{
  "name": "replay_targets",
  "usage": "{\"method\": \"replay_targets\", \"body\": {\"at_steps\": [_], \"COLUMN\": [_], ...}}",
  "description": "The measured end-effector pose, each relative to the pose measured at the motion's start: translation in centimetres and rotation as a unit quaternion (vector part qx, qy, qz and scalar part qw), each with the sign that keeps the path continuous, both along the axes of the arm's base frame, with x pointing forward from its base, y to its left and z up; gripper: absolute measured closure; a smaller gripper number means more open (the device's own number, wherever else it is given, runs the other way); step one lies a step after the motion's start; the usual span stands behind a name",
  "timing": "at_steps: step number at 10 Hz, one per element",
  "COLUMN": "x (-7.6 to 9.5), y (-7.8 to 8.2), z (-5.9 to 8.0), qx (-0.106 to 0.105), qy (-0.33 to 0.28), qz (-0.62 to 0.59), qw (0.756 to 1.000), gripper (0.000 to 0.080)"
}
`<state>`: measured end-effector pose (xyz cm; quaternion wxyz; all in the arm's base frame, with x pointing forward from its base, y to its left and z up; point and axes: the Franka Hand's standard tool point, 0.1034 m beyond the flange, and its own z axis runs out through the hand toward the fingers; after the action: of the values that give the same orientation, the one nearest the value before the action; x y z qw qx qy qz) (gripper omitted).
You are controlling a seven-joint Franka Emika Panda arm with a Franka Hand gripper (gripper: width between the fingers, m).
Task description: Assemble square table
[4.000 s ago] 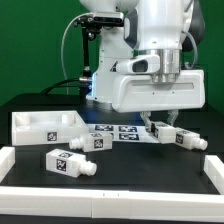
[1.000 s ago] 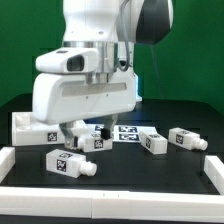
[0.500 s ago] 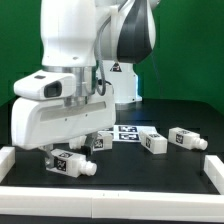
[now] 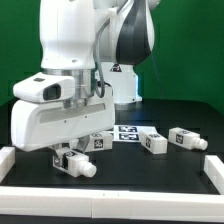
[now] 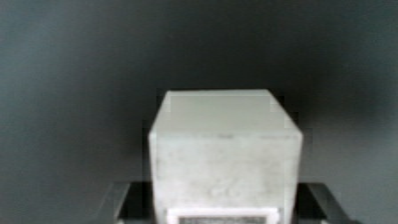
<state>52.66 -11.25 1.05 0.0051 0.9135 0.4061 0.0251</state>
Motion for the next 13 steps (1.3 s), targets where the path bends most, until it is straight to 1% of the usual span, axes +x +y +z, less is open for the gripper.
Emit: {"method": "replay_targets", "body": {"at_steps": [1, 4, 5, 9, 10, 11, 12, 13], "x": [-0.2, -1.1, -1.2, -1.2, -1.2, -1.0, -1.3, -2.1], "y": [-1.1, -4.3, -4.6, -4.5, -4.5, -4.4, -4.4, -4.7], "z": [0.0, 0.0, 0.0, 0.0, 0.1, 0.8, 2.2, 3.6], "qx": [-0.003, -0.006, -0.006, -0.006, -0.006, -0.006, -0.009, -0.011], "qy": [-0.005, -0.004, -0.004, -0.005, -0.004, -0.007, -0.013, -0.017], "qz": [0.022, 0.029, 0.026, 0.025, 0.024, 0.021, 0.020, 0.010], "qw": [1.000, 1.000, 1.000, 1.000, 1.000, 1.000, 1.000, 1.000], "gripper": [0.0518, 0.0518, 0.0518, 0.0518, 0.0423, 0.0423, 0.0225, 0.0225]}}
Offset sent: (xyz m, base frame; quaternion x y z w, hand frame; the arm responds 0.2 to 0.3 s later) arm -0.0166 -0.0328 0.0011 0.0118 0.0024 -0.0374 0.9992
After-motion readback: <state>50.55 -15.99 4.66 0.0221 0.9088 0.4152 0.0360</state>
